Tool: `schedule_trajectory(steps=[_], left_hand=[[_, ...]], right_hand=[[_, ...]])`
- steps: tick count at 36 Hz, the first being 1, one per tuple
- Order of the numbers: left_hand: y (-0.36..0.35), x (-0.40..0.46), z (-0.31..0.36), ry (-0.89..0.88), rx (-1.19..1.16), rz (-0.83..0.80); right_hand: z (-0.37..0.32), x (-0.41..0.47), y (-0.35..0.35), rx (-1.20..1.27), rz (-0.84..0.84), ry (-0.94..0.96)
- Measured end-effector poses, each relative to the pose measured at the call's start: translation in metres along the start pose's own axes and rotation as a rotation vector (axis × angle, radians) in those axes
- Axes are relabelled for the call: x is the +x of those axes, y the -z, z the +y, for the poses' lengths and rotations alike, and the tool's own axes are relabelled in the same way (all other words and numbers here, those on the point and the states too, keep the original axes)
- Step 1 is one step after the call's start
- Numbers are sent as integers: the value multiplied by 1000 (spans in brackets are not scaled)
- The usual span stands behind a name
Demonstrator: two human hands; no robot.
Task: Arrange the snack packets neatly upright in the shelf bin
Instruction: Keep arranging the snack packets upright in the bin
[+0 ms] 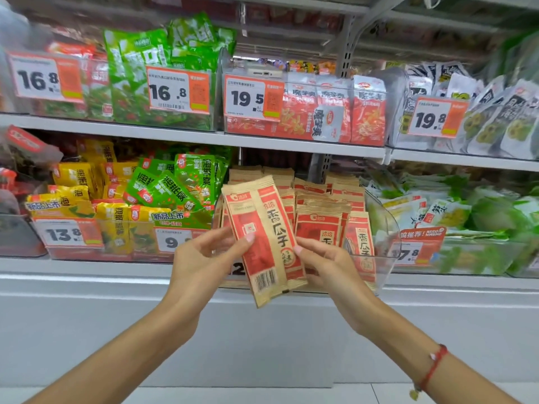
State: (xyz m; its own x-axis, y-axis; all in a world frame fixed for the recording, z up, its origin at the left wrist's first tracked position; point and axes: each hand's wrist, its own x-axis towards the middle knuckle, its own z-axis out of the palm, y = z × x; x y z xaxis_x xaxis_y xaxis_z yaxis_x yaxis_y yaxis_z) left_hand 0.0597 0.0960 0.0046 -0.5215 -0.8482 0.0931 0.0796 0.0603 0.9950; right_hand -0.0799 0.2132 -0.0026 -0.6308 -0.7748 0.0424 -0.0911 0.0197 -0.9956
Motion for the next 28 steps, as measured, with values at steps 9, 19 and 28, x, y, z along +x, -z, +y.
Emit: schedule_trajectory(steps=[9, 19, 28], left_hand=[[-1, 3, -11, 32, -31, 11], [-18, -19, 0, 50, -263, -311], [-11, -8, -6, -120, -238, -195]], right_hand=[[-6, -2, 4, -28, 13, 93], [5, -9, 1, -815, 296, 1118], [1, -20, -5, -699, 192, 924]])
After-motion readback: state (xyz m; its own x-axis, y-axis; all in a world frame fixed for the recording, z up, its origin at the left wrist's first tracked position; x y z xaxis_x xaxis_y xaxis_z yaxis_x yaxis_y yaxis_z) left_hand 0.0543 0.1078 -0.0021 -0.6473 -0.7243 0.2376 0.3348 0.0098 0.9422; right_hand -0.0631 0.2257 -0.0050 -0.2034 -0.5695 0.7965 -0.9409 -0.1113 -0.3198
